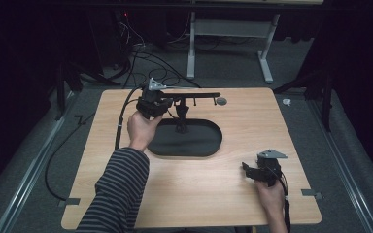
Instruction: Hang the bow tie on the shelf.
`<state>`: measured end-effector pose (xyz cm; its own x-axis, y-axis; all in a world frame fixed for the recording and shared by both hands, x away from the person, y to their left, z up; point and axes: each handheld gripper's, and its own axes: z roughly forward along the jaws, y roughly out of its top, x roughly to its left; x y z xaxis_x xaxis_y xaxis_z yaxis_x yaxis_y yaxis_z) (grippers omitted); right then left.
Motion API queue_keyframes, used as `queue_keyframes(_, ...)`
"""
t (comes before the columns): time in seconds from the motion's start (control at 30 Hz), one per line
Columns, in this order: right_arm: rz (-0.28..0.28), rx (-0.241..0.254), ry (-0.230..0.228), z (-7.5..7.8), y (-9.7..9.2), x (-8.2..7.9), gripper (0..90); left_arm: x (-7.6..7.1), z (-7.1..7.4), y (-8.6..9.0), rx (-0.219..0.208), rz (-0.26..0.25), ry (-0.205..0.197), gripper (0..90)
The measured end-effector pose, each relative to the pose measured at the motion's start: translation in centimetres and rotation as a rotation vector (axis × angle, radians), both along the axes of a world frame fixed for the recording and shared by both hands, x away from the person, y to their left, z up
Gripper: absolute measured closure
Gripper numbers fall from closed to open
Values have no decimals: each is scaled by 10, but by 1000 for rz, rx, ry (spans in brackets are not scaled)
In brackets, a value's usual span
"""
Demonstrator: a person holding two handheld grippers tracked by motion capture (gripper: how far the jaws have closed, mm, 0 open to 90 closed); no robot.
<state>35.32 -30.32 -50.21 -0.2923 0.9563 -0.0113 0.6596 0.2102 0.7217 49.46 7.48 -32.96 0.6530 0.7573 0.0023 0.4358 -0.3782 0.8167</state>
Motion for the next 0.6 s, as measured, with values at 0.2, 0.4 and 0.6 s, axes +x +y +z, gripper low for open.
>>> queue_keyframes(0.2,0,1,0,0,0,0,301,5,-4,0,-7,19,2,876)
queue_keyframes(0.4,3,0,0,0,0,0,301,8,-6,0,-3,28,2,863)
queue_keyframes(0.6,2,1,0,0,0,0,301,7,-6,-1,4,32,-2,820)
